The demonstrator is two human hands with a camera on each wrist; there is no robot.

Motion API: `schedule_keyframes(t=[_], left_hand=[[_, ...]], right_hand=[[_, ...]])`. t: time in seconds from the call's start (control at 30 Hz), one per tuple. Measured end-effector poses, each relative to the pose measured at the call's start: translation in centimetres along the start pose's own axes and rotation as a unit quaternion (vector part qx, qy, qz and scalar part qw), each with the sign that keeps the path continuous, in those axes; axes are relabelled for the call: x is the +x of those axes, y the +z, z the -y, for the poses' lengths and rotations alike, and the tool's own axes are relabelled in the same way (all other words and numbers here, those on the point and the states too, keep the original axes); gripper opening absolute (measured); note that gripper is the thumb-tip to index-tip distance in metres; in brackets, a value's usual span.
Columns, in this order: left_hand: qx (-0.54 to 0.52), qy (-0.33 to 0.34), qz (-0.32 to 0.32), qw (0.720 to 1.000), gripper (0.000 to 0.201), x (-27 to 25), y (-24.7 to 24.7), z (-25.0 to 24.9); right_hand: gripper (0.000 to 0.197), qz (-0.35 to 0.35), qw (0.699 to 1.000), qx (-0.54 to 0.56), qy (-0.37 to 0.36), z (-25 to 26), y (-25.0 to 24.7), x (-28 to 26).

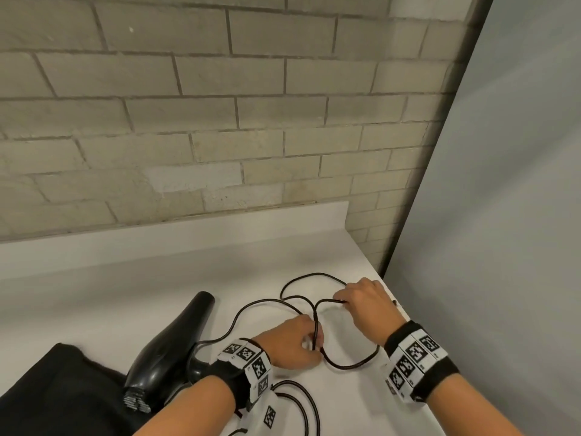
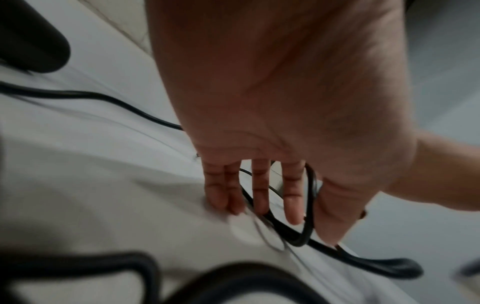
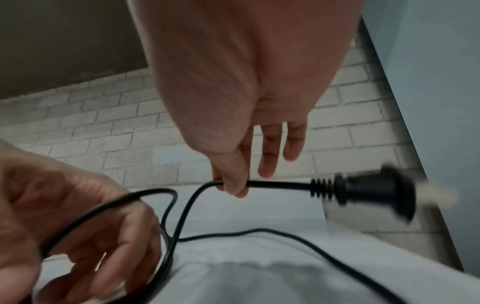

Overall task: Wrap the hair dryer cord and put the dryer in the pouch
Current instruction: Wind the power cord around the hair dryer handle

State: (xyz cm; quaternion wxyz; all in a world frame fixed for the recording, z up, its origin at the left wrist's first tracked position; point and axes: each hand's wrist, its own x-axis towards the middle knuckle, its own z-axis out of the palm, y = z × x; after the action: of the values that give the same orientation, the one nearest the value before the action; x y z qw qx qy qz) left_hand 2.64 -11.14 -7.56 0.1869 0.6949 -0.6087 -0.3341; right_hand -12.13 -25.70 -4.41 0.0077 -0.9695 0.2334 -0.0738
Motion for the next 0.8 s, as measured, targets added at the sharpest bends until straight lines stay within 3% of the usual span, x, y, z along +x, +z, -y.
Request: schedule_keyframes(t=[0.1,0.17,0.3,0.4,0.47,0.53,0.57,0.7,0.8], left_hand=[[-0.010,-0.008,-0.002,1.000,0.042,0.0,0.3,0.4],[-0.031,-0.010,-0.001,0.999,0.046,0.1,0.4,0.2],[-0.117,0.018,-0.047,0.992,0.020,-0.2,-0.2,-0.5],[-0.229,0.032,-0.064,0.971,0.008,-0.5,-1.6,-0.9],[-0.276,0.028,-0.102,0.956,0.011,-0.4,-2.2,-1.0],[-0.311,0.020,-0.150,0.938,0.014,-0.1,-2.5,-0.9],[-0.327,0.009,-0.172,0.929,0.015,-0.1,-2.6,-1.0],[-0.371,-0.027,-0.247,0.895,0.021,0.0,-2.9,-1.5],[-0.415,-0.045,-0.272,0.867,0.025,0.0,-3.3,-1.9]], right_hand=[[0.029,-0.002,0.998,0.061,0.020,0.5,1.3,0.3],[0.027,0.008,0.988,0.151,0.043,0.9,2.2,0.5],[0.024,0.014,0.960,0.266,0.083,1.4,3.4,0.1],[0.016,0.083,0.942,0.314,0.084,1.5,2.9,-0.9],[0.028,0.139,0.907,0.385,0.095,1.3,2.2,-1.7],[0.047,0.191,0.845,0.484,0.121,0.8,1.7,-2.7],[0.049,0.213,0.834,0.497,0.111,0.6,1.4,-3.3],[0.041,0.283,0.877,0.386,0.041,0.5,1.0,-4.6],[0.018,0.295,0.864,0.408,0.018,0.9,0.1,-4.6]])
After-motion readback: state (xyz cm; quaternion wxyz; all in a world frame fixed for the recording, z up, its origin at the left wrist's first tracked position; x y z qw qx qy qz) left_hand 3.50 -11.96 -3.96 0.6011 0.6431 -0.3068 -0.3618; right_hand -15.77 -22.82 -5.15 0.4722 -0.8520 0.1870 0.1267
